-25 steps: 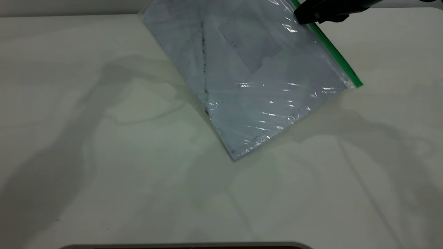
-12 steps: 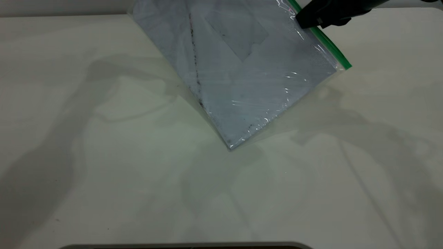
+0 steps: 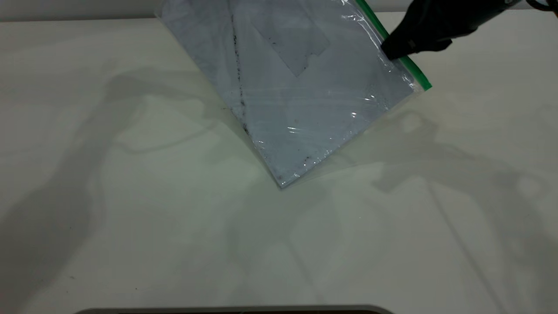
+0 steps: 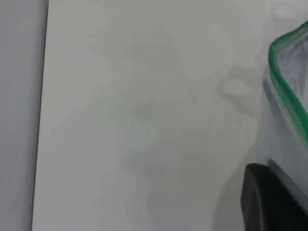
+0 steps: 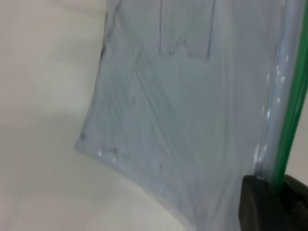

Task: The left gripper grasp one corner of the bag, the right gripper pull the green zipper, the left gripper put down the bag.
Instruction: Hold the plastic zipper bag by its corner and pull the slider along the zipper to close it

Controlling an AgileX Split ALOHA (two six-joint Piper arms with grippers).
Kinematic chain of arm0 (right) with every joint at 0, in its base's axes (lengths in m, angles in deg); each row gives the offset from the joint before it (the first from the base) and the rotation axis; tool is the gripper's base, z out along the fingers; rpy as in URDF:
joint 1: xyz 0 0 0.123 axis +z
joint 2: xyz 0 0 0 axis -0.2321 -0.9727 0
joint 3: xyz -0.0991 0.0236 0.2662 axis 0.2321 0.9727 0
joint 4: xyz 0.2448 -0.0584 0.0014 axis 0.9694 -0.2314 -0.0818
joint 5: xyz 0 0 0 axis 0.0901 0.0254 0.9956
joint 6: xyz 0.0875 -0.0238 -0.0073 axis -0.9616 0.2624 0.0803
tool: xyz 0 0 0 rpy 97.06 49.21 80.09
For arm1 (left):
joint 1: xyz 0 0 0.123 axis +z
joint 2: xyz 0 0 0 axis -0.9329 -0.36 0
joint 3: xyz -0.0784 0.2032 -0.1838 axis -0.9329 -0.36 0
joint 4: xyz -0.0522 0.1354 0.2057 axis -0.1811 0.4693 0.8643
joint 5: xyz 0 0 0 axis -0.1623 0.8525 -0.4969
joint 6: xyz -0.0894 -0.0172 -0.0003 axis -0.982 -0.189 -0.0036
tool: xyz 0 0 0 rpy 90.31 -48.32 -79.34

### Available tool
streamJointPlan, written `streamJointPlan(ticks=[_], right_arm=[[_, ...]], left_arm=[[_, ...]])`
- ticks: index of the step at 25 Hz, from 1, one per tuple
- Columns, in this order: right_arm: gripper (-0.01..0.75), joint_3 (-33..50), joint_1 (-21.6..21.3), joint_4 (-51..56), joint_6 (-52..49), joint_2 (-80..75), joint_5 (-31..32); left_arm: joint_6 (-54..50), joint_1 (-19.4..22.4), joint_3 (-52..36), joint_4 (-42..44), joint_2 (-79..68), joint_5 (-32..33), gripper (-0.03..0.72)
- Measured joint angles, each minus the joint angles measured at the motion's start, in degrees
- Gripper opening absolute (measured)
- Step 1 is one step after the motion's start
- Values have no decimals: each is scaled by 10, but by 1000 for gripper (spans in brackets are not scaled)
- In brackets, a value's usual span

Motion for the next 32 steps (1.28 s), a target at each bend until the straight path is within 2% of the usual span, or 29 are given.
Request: streamJointPlan(ticks=[11,20,23,30,32], right_arm=[[62,1,0,-185,-201,0,42],[95,0,0,-222,-254,0,52],[175,1,-1,-220,-255,0,47],[516,1,-1,-199,-256,0,6],[583,1,-1,-195,-256,0,-17]], left_arm=[[0,0,0,4,0,0,53],[1,0,0,5,0,1,53],[1,4,0,6,0,1,53],[-11,5,0,11,0,1,53],[-22,5,0,17,0,1,53]])
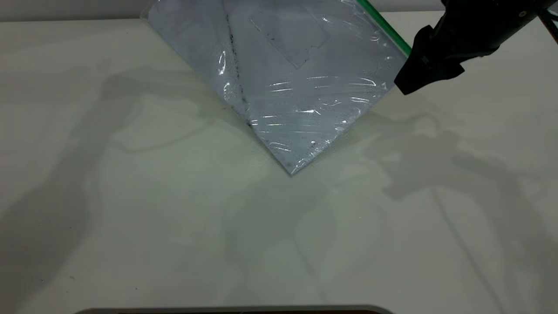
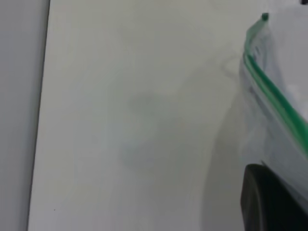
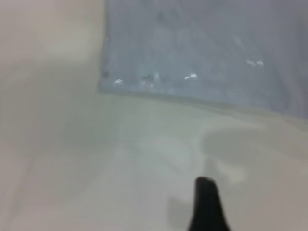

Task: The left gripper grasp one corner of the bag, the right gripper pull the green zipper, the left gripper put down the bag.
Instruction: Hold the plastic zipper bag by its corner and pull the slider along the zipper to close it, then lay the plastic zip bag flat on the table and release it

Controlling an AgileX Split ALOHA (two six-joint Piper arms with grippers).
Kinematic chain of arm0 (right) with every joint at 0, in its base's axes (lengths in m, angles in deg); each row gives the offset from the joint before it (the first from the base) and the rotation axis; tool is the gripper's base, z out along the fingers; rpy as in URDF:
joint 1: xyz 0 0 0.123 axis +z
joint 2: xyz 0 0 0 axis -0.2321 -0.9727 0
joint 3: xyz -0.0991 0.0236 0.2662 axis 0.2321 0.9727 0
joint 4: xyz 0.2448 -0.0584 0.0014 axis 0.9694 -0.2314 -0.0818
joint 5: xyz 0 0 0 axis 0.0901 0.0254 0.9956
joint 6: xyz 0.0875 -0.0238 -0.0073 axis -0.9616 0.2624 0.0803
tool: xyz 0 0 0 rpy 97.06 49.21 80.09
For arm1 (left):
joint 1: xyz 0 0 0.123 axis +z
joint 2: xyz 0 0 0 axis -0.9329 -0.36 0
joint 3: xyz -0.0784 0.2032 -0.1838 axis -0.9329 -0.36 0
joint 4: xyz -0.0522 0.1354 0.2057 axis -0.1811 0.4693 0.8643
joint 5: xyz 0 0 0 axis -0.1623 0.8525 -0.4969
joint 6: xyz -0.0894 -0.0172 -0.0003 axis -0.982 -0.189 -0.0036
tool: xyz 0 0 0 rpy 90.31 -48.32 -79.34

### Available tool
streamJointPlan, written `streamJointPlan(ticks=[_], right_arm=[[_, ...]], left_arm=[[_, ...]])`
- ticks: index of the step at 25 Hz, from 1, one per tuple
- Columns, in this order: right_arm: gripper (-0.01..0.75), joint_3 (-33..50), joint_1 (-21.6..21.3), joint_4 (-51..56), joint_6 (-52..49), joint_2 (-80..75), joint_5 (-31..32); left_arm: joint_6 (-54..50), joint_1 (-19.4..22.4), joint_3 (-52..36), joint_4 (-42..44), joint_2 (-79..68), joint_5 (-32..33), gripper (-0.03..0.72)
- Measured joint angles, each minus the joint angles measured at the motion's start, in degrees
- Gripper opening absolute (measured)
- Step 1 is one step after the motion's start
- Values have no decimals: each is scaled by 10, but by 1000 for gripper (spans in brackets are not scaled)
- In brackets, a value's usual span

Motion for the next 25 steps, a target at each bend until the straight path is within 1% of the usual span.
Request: streamJointPlan(ticks=[1,3,8,11,14,15,17,23,24,25], right_arm=[[604,0,0,4,0,0,-12],[617,0,0,12,0,0,-32],[586,0,0,38,0,0,-64],[577,0,0,42,0,0,-68],[575,0,0,45,0,0,-68],[575,0,0,47,0,0,-68],[575,0,0,50,0,0,-69],[575,-21,0,54,1,0,-68],[575,-29,0,54,1,0,-66],[575,-35,0,54,1,1,-62]], left_arm=[[-6,0,0,7,0,0,53],[-31,-2,0,29,0,0,53],[-122,-23,0,112,-1,-1,53],[-188,-37,0,123,-5,-1,56],[-264,-50,0,123,-17,-1,82],[-283,-53,0,120,-22,-1,105],[-316,-57,0,117,-29,-1,178],[-395,-58,0,115,-36,-1,529],[-404,-58,0,120,-36,-6,581],[-410,-58,2,137,-34,-17,617]])
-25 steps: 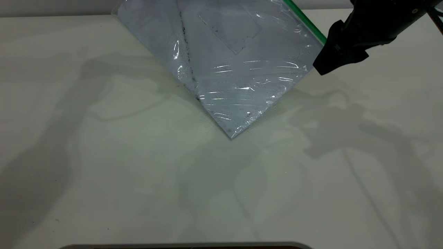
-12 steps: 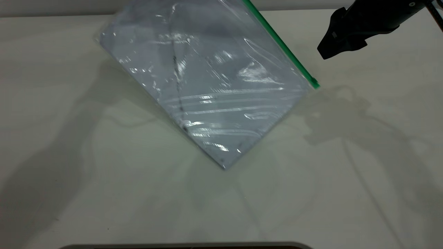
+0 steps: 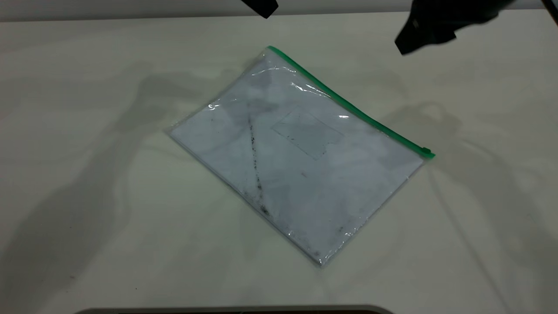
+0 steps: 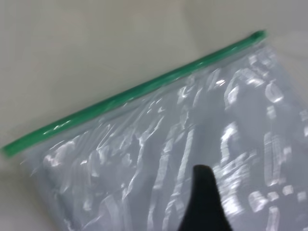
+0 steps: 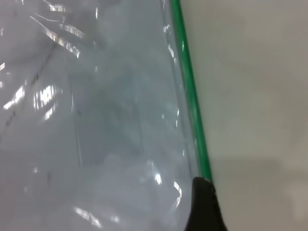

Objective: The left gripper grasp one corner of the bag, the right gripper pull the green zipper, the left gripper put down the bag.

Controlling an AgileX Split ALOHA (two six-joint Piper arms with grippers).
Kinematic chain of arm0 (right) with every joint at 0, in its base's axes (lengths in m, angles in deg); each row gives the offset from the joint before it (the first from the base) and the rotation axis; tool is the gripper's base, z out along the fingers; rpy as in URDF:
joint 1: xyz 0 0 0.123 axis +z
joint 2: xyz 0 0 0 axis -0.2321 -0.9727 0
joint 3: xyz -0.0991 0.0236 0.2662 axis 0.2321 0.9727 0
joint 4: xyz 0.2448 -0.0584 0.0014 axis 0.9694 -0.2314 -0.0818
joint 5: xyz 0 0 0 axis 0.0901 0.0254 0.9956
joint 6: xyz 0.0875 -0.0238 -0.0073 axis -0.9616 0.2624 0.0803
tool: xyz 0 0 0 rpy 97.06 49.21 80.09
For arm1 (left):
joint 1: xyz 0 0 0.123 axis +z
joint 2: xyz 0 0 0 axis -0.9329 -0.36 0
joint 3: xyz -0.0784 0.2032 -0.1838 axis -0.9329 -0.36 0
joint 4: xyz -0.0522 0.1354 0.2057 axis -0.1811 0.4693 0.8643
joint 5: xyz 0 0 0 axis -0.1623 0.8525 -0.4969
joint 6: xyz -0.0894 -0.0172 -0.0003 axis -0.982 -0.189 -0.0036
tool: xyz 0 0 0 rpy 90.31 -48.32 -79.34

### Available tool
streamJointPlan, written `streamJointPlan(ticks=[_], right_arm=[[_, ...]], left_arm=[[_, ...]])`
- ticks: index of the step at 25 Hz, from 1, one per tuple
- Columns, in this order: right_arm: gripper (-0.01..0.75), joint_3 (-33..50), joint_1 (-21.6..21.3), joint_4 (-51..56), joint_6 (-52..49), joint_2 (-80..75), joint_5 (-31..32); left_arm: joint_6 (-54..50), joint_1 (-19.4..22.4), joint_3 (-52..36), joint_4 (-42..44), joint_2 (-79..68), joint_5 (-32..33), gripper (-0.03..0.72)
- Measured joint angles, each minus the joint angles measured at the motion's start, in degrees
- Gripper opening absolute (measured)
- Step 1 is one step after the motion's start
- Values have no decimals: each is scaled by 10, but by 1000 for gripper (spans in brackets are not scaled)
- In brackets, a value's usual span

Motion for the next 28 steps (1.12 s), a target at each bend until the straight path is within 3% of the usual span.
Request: streamJointPlan(ticks=[2,6,9,16,22,28], right_arm=[[575,-15,0,-1,-2,10,11],[575,-50,0,-3,-32,66,50],[575,-87,0,-27,-85,134,107],[575,-164,0,-184,-277,303,278],[575,-170,0,-283,-391,481,399],[575,-96,0,-318,-439,637,479]], left_arm=[[-28,0,11,53,6,-25,673],[-175,1,64,158,43,-23,686],[-292,1,117,220,88,16,669],[-438,1,184,353,193,16,582],[-525,1,173,422,269,16,571],[-547,1,33,431,411,16,568]])
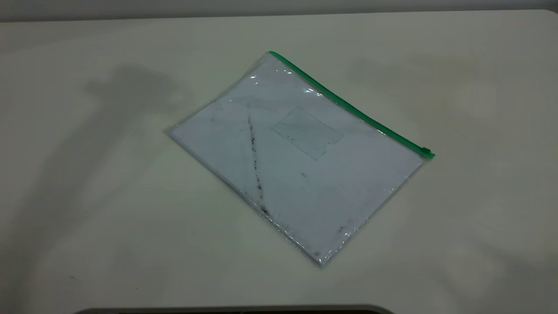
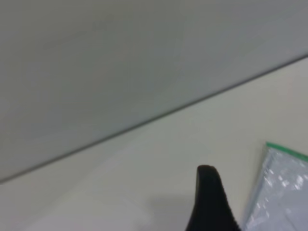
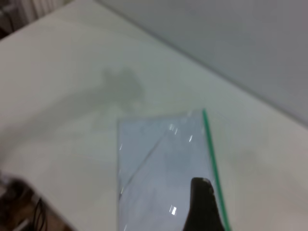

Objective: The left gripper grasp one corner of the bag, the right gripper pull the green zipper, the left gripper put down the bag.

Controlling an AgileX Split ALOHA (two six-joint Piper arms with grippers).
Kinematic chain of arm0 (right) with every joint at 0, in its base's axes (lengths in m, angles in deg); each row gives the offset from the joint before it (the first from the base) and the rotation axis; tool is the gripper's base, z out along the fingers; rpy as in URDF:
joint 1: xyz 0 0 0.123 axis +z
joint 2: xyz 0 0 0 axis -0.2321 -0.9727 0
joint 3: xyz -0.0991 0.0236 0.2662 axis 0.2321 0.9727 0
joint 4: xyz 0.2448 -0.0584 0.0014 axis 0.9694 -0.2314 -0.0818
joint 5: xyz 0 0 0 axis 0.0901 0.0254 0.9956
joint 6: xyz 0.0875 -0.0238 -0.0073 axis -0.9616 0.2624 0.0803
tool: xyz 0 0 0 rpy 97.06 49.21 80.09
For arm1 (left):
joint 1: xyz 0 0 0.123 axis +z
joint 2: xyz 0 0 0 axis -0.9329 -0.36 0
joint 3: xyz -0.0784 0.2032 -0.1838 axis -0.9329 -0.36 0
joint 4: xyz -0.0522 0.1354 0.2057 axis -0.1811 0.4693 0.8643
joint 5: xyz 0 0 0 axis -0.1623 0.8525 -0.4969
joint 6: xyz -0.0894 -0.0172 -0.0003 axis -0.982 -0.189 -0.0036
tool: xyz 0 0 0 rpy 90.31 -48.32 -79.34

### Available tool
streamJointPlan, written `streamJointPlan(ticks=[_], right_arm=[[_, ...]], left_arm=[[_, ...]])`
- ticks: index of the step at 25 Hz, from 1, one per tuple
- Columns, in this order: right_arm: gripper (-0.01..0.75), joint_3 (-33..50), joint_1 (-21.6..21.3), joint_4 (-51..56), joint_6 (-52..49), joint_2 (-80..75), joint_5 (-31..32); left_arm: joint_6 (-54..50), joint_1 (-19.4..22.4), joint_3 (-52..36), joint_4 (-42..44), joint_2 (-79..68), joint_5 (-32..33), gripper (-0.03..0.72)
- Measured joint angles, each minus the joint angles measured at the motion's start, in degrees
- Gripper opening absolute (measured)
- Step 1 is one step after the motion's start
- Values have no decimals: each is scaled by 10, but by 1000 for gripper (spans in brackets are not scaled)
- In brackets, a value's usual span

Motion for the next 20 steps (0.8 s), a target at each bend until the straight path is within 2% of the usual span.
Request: streamJointPlan(ticks=[9,20], right_arm=[[575,190,0,-15,-28,179,17],[575,329,0,-63,-59,366,63]], left_arm=[[-27,0,-306,0,252,0,568],[-91,0,-667,0,515,0,567]])
